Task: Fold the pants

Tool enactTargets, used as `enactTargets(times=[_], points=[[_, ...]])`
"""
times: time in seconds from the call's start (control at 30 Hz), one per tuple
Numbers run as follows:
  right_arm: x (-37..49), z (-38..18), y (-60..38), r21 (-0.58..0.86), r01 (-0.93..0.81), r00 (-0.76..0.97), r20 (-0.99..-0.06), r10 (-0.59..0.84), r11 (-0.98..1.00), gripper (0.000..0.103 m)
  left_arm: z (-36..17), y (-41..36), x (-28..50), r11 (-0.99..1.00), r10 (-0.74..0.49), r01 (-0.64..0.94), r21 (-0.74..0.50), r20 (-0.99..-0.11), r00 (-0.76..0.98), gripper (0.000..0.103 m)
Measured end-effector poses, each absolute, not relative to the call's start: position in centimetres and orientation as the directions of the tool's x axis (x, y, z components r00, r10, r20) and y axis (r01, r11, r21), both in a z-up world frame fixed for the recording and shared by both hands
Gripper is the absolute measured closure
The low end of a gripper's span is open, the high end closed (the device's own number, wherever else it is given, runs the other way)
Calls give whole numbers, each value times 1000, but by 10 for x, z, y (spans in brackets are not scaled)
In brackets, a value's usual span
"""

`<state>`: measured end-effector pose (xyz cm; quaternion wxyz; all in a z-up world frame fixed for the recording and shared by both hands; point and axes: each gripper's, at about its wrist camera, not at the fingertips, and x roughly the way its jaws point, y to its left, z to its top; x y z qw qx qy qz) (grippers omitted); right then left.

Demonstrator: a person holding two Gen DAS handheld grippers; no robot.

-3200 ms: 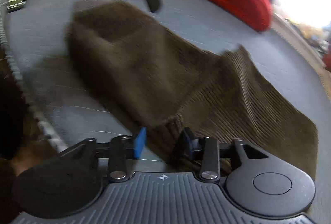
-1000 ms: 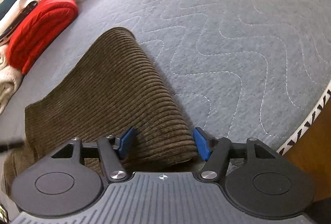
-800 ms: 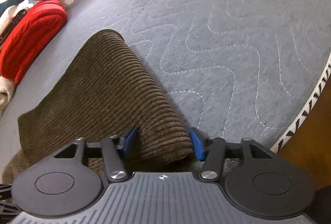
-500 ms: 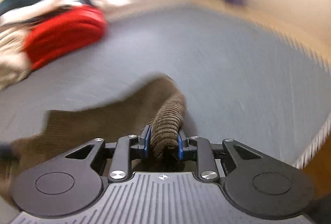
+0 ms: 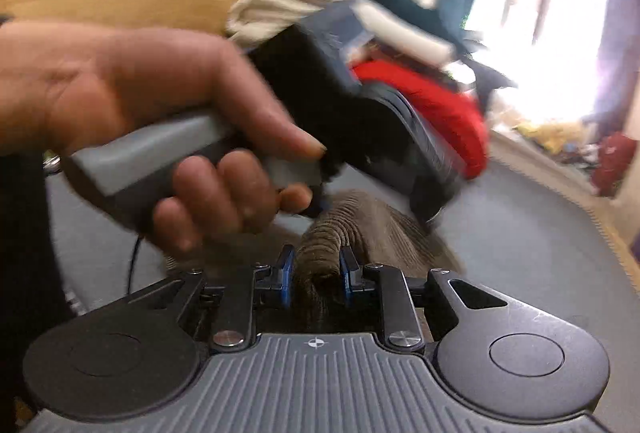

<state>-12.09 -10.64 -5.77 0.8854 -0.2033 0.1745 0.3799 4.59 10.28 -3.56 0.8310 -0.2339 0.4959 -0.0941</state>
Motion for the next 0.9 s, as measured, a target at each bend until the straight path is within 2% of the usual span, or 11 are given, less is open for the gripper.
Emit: enactTargets(times=[0.07, 0.17, 0.2, 0.3, 0.33, 0.43, 0.47, 0.57, 0.67, 0.83, 0.9], points=[[-111, -61, -100, -164, -772, 594, -529, 605, 614, 76, -32, 114, 43, 877, -372, -82, -474, -776, 509, 85], [-98, -49, -105, -4, -804, 504, -535, 678, 595, 74, -21, 137, 32, 880, -336, -100, -464, -757, 560, 85], [-92, -41, -111, 80, -820, 455, -511, 729, 567, 69, -17, 149, 26, 886, -302, -124, -448, -758, 579, 85], [-76, -28, -130, 261, -815, 369, -456, 810, 518, 45, -13, 195, 9, 882, -199, -239, -407, -780, 593, 80], [-70, -28, -135, 278, -804, 373, -452, 810, 526, 44, -13, 207, 3, 883, -152, -282, -376, -796, 586, 73], [-47, -42, -149, 313, -755, 392, -489, 779, 576, 44, -17, 238, -13, 851, -17, -425, -308, -826, 563, 24], [-43, -47, -149, 320, -731, 402, -512, 759, 603, 44, -16, 247, -20, 830, -3, -457, -320, -822, 570, 20], [-18, -66, -162, 373, -649, 387, -588, 710, 663, 44, -20, 256, -28, 785, -34, -493, -375, -821, 570, 16], [12, -85, -160, 376, -583, 386, -652, 653, 720, 41, -32, 254, -24, 795, -42, -492, -356, -840, 540, 15], [44, -122, -144, 495, -450, 317, -689, 652, 743, 30, -51, 257, -16, 794, -72, -493, -356, -860, 504, 15], [60, -142, -141, 586, -340, 273, -687, 674, 735, 30, -64, 264, -9, 790, -74, -506, -347, -873, 483, 15]])
